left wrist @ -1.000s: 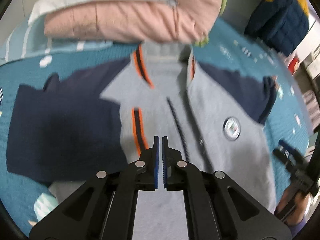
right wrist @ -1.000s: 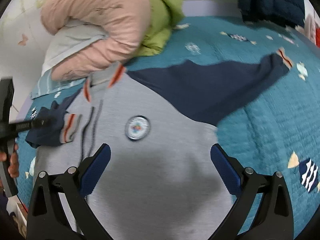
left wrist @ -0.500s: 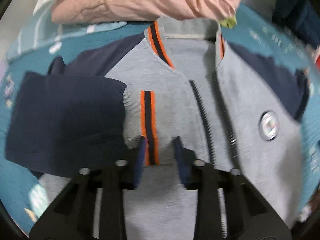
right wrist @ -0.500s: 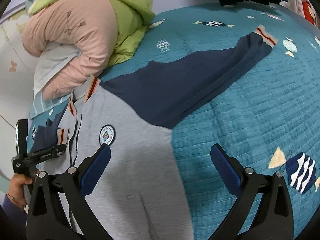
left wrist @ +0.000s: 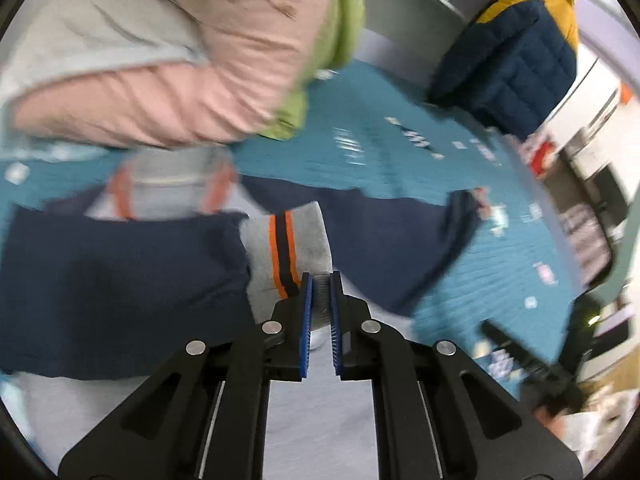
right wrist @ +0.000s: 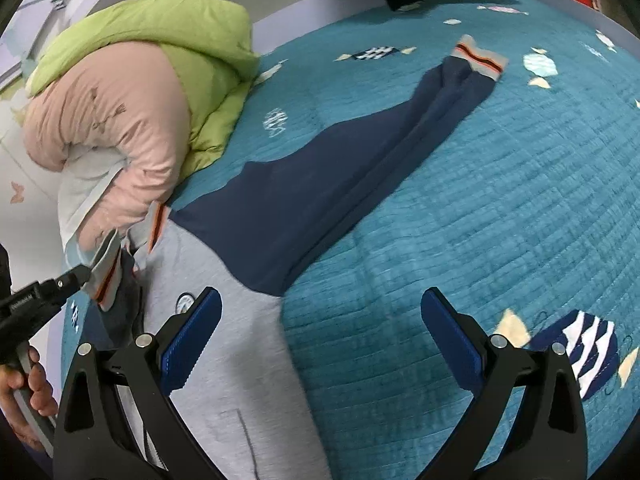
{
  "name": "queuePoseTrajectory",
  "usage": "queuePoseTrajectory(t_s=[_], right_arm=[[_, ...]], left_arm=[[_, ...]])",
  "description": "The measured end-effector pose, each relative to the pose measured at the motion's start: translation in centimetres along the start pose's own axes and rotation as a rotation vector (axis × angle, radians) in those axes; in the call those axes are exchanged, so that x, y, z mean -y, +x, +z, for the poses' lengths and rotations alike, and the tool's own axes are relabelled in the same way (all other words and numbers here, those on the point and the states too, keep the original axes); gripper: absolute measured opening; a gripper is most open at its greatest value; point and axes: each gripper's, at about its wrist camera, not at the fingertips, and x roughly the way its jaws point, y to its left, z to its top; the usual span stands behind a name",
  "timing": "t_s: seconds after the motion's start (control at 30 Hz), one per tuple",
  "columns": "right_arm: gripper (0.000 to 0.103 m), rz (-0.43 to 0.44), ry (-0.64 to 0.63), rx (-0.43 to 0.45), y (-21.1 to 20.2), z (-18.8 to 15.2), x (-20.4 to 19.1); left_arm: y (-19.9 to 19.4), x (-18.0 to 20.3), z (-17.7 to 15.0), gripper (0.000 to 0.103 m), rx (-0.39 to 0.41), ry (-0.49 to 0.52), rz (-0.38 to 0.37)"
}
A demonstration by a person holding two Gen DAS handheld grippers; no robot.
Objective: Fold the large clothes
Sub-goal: 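Carry the cuff across the jacket body with the left tool, release, then move the right tool to the other sleeve's cuff and close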
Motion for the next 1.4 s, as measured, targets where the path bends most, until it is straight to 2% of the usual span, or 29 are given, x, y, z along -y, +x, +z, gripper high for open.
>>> queuePoseTrajectory(t_s=[0.2,0.3,0.37,0.43,0.47,0.5,0.57,0.63,0.67,0.73,0.83,0.87,0.9,1.03,1.17,1.23,1.27,1.4], right_arm=[[0.096,-0.015,0.027,0.003,0.2,0.4,1.4],[0.096,-0.026,0.034,0.003,0.5,0.6,1.8],[0.096,-0.033,0.045,0.005,0.6,0.7,2.3],[0.096,-0.045,0.053,0.012,0.6,1.0,2.8],[0.096,-0.052,0.058,0.018,0.6,1.3,3.1],[0.096,-0.057,0.061,0.023,0.5,1.5,3.4],[0.096,-0.08,0.077,0.047,0.3,2.2,4.6],[0.096,-0.093,0.105,0.084,-0.1,3.1,6.0],[0.096,-0.1,0.121,0.111,-0.4,3.7,6.8],[0.096,-0.105,0.15,0.152,-0.6,4.9,8.3],[0.096,-0.083,0.179,0.199,-0.2,7.5,10.7],[0.096,-0.078,0.184,0.208,0.1,8.3,11.3],[0.096,-0.059,0.196,0.217,0.8,9.6,12.2],[0.096,-0.013,0.285,0.186,4.3,13.4,15.2],[0.096,0.017,0.424,0.153,8.2,16.2,18.4],[0.096,0.032,0.507,0.162,9.2,16.7,19.9],[0.096,0.041,0.527,0.177,9.5,17.0,20.4],[0.097,0.043,0.553,0.206,10.1,18.1,20.9]], left_arm=[[5.6,2.3,0.4,0.007,-0.069,-0.057,-0.088],[8.1,2.1,0.3,0.008,-0.098,-0.089,-0.097],[9.6,2.1,0.0,0.011,-0.133,-0.088,-0.059],[11.0,1.8,-0.3,0.031,-0.173,-0.112,-0.015],[11.2,1.5,-0.5,0.065,-0.188,-0.126,0.01],[11.0,1.4,-0.8,0.071,-0.179,-0.145,0.019],[9.6,2.2,-1.2,0.072,-0.131,-0.109,-0.034],[8.1,3.3,-1.6,0.072,-0.102,-0.022,-0.016],[7.1,3.8,-1.9,0.077,-0.075,0.036,0.026],[5.4,3.8,-2.5,0.079,-0.066,0.129,0.194],[2.4,2.3,-3.8,0.079,-0.051,0.173,0.292],[1.4,1.5,-4.3,0.082,-0.043,0.178,0.319],[0.1,0.1,-5.1,0.086,-0.036,0.176,0.364],[-3.0,-5.0,-6.6,0.086,-0.013,0.12,0.482],[-4.3,-10.2,-7.2,0.086,0.006,0.007,0.545],[-3.8,-11.4,-7.3,0.086,0.0,-0.046,0.526],[-3.4,-12.1,-7.3,0.086,-0.012,-0.076,0.492],[-1.1,-13.0,-7.8,0.086,-0.075,-0.037,0.499]])
